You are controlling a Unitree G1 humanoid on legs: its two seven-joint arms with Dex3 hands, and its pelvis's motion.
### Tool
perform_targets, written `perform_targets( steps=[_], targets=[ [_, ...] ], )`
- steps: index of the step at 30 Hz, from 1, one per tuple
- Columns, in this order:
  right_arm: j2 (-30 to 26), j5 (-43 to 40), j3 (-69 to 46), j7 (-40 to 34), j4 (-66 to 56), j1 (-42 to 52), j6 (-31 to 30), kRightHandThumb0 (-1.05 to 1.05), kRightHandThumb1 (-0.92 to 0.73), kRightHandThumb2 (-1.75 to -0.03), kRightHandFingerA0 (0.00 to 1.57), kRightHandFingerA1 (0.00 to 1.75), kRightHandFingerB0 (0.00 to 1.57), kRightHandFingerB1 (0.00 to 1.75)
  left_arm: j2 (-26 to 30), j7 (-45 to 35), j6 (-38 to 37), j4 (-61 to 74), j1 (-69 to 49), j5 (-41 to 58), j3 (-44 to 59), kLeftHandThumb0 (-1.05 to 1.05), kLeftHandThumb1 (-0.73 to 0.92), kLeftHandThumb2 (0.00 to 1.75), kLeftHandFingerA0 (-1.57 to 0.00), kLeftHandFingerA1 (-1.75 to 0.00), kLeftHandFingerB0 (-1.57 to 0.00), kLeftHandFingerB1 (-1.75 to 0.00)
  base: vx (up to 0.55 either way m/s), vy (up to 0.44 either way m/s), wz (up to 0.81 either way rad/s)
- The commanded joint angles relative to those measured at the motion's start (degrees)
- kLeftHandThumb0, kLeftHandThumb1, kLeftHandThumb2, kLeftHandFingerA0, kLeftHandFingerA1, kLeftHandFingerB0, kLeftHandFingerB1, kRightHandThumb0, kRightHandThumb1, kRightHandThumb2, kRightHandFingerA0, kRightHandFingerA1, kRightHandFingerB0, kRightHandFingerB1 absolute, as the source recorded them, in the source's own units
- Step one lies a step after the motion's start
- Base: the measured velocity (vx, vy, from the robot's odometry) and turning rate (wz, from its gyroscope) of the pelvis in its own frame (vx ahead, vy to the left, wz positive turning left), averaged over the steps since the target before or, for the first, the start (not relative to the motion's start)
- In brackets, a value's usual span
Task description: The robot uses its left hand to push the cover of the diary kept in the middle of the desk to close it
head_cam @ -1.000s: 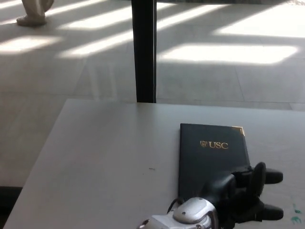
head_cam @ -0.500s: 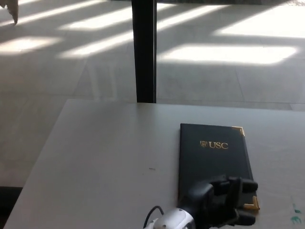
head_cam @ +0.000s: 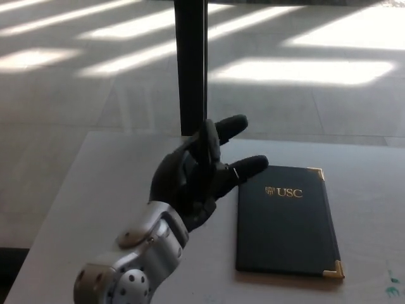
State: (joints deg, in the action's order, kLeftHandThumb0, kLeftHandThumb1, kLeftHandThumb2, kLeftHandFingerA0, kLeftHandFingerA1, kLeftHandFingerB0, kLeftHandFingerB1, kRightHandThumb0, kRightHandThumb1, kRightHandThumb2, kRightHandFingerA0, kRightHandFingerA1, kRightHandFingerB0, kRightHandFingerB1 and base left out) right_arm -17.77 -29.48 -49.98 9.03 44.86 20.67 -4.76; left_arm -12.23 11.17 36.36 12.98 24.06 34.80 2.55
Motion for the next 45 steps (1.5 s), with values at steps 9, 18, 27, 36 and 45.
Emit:
perform_targets(
  steps=[9, 18, 27, 36, 45],
  targets=[
    [-1.08, -0.56, -0.19, -0.31, 1.44, 0.25, 1.73, -0.92, -0.88, -0.67, 0.68, 0.79, 0.63, 0.59, 27.69, 1.91, -7.83, -18.07, -13.04, -7.46, 31.02, -0.93, 0.92, 0.78, -0.44, -0.56, -0.29, -0.48, 0.00, 0.000, 0.00],
    [-1.08, -1.43, -0.73, -0.07, 0.72, 0.27, 0.78, -0.90, -0.87, -0.66, 0.63, 0.76, 0.63, 0.56, 33.28, 7.66, -21.78, -41.04, -21.74, -12.44, 38.91, -1.05, 0.92, 0.79, -0.34, -0.84, -0.30, -0.72, 0.00, 0.000, 0.00],
    [-2.38, -1.43, -0.73, 1.40, 4.28, -1.21, 1.71, -0.88, -0.67, -1.10, 0.58, 0.76, 0.60, 0.64, 32.09, 9.08, -24.92, -54.51, -28.59, -17.08, 33.91, -1.03, 0.92, 0.86, -0.91, -1.03, -0.16, -0.76, 0.00, 0.000, 0.00],
    [-0.66, -0.84, 0.25, -0.90, -1.31, -0.38, 0.01, -0.89, -0.89, -0.66, 0.63, 0.72, 0.60, 0.54, 32.74, 4.94, -25.75, -62.86, -28.87, -14.51, 32.91, -1.05, 0.92, 0.82, -1.02, -1.04, -0.72, -1.43, 0.00, 0.000, 0.00],
    [-0.81, -1.61, -0.39, 0.18, 0.03, -0.42, 0.26, -0.91, -0.89, -0.66, 0.64, 0.77, 0.62, 0.58, 32.50, -0.37, -29.19, -64.11, -27.45, -14.36, 30.88, -1.05, 0.92, 0.77, -0.39, -0.90, -0.33, -0.80, 0.00, 0.000, 0.00]
  ],
)
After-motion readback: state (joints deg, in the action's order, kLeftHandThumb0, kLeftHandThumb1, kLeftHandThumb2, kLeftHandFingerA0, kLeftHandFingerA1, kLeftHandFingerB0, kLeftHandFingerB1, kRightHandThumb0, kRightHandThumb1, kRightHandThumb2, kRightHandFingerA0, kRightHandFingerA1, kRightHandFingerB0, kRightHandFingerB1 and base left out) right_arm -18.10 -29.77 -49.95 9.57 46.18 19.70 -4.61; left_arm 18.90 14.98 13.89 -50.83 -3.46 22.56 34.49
